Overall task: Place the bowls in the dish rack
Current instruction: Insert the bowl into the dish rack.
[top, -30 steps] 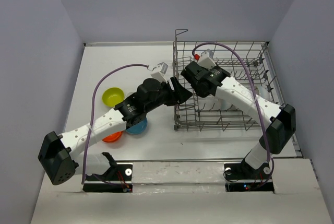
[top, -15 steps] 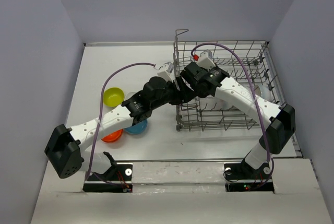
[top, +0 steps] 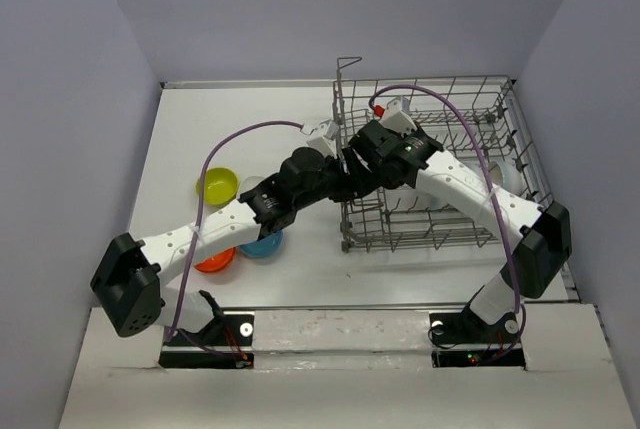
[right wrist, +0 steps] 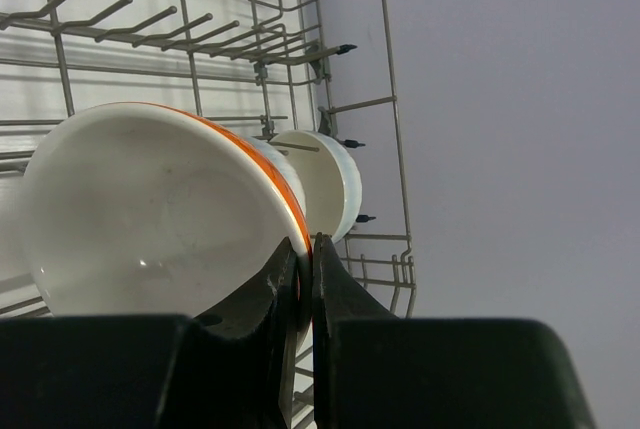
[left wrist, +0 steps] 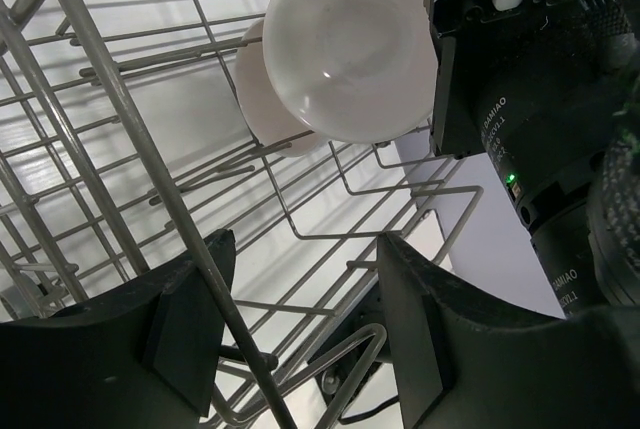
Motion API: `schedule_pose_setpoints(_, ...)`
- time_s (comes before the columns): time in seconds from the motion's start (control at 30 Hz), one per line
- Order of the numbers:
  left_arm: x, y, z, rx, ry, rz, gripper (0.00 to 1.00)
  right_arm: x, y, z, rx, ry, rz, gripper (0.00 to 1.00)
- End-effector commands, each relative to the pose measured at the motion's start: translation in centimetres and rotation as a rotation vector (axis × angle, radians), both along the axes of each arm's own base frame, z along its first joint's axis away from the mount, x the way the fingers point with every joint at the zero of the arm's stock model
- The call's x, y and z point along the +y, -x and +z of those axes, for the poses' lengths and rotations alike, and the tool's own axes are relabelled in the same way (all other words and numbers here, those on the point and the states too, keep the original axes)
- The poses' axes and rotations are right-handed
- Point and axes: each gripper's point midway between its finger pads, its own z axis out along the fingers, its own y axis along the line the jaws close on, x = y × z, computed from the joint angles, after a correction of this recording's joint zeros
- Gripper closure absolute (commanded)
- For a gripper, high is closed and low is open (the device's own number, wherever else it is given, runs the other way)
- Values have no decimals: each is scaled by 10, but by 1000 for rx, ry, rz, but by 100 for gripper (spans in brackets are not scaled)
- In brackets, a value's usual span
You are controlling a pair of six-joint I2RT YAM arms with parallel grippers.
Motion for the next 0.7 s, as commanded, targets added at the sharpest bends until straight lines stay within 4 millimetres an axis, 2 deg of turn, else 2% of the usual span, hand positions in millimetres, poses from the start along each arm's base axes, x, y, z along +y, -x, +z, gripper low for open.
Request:
schedule_pose_setpoints(0.0, -34, 22, 85, -141, 234, -136, 34, -2, 3, 15, -64, 47, -9, 99)
schedule_pose_setpoints(0.3, -47, 26, 89, -147, 250, -179, 34, -2, 2, 12, -56, 54, -7, 99)
schedule_pose_setpoints(0.67, -53, 29, 91, -151, 262, -202, 33, 2, 7, 6, -36, 63, 21, 99)
